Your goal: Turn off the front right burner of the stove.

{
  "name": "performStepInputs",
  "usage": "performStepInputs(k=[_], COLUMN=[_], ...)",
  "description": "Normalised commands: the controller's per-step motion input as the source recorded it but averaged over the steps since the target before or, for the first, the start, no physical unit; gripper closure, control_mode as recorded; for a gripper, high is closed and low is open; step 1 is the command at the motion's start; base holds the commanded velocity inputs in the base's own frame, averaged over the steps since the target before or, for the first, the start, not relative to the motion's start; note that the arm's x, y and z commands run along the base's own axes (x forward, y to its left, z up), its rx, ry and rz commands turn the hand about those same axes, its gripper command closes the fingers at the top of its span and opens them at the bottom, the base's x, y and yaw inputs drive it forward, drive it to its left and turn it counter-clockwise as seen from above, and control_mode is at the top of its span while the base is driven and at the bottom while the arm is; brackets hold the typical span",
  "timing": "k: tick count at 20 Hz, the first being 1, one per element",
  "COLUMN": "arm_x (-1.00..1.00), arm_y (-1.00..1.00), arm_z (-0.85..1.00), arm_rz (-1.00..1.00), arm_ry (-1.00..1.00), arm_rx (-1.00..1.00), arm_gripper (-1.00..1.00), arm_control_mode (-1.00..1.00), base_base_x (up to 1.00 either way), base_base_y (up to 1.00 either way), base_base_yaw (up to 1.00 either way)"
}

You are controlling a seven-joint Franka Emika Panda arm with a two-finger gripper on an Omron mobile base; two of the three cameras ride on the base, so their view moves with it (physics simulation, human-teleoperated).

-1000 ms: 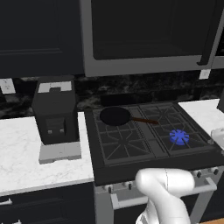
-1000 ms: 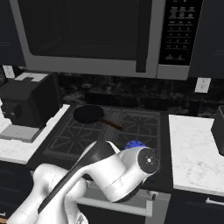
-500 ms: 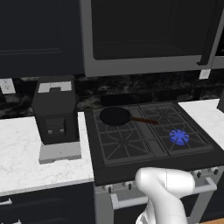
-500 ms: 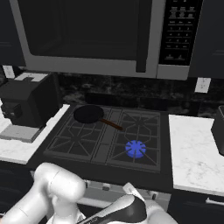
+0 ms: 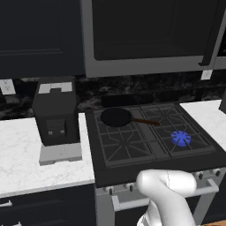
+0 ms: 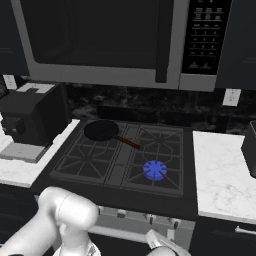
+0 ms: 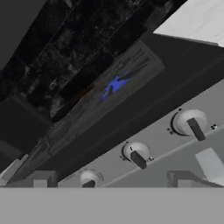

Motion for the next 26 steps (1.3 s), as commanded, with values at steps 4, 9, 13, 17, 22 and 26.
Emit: performStepInputs(k=[4, 9, 13, 17, 22, 26], arm_x=[0.02, 0.09, 0.31, 0.51, 0.51, 0.45], arm_y=[-0.20, -0.26, -0.18, 0.00, 0.00, -0.03], arm_z=[-0.49, -0.26, -0.16, -0.17, -0.18, -0.22], arm_rz=[0.01, 0.00, 0.00, -0.05, -0.07, -0.20], arm_ry=[-0.33, -0.33, -0.29, -0.20, -0.02, 0.00], arm_rx=[-0.23, -0.20, -0.14, -0.14, -0.04, 0.00], arm_gripper=[-1.00, -1.00, -1.00, -1.00, -1.00, -1.00], arm_control_mode=[-1.00, -1.00, -1.00, -1.00, -1.00, -1.00], base_base_x=[0.00, 0.00, 0.00, 0.00, 0.00, 0.00], base_base_y=[0.00, 0.00, 0.00, 0.00, 0.00, 0.00], base_base_yaw=[0.00, 0.00, 0.00, 0.00, 0.00, 0.00])
